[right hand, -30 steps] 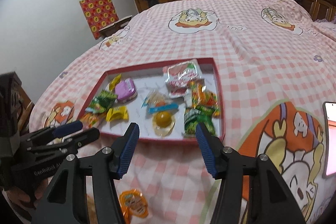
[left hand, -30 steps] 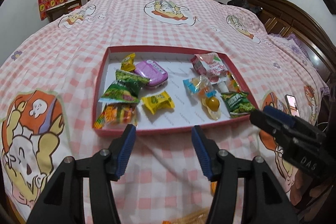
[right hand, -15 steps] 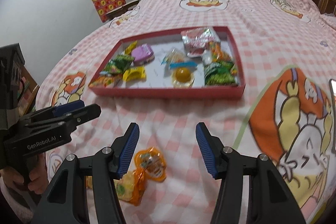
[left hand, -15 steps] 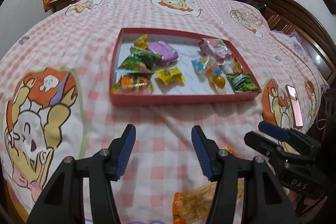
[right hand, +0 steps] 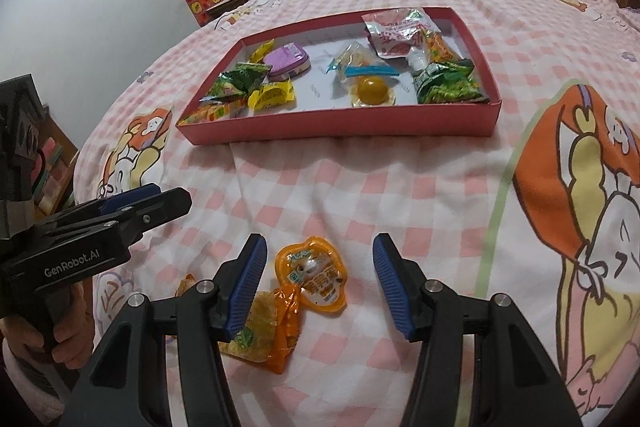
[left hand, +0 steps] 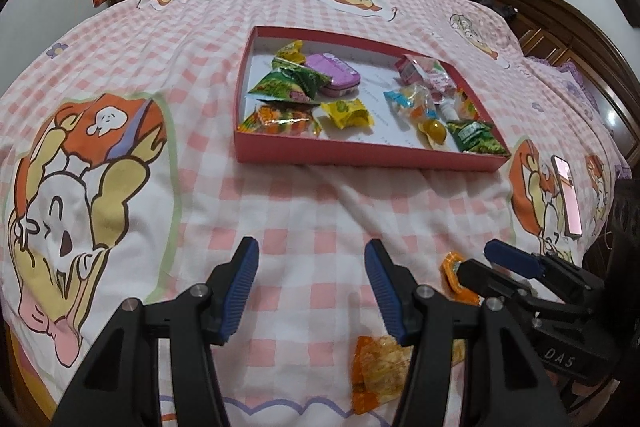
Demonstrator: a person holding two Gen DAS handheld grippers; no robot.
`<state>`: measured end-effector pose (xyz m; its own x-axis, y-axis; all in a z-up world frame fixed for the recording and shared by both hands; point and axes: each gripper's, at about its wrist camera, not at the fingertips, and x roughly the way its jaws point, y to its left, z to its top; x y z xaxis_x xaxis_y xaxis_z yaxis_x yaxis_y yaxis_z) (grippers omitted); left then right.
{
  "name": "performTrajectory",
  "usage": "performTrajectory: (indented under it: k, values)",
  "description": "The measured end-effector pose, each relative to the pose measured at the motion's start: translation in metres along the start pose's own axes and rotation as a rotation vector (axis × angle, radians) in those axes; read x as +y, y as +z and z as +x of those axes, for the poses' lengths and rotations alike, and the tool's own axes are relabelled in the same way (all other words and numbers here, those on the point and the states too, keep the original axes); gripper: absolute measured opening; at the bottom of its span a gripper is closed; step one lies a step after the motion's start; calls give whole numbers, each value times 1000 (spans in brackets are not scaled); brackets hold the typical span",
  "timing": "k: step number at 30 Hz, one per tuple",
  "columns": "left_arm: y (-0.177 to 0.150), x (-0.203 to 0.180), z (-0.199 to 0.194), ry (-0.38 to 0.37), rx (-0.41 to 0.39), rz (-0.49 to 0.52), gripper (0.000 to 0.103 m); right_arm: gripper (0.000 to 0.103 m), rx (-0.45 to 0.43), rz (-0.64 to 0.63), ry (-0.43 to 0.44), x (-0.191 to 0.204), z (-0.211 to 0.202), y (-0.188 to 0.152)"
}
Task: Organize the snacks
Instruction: 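Move both grippers back toward the snacks lying on the bedspread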
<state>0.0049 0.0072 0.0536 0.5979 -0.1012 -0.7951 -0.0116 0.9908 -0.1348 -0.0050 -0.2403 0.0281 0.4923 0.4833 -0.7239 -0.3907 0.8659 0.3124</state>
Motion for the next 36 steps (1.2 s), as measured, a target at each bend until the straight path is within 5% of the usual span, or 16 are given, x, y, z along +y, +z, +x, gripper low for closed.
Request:
performTrajectory:
  k: [8, 26, 36]
  values:
    - [-5, 7, -2, 9, -1, -9, 58, 57, 20, -12, 5, 7, 5, -3]
    - [-18, 13, -5, 5, 10, -5, 61, 40, 42, 2, -69, 10, 16, -10]
    - [-21, -12, -9, -42, 17, 64, 61, 9, -48, -7, -68, 5, -9, -1]
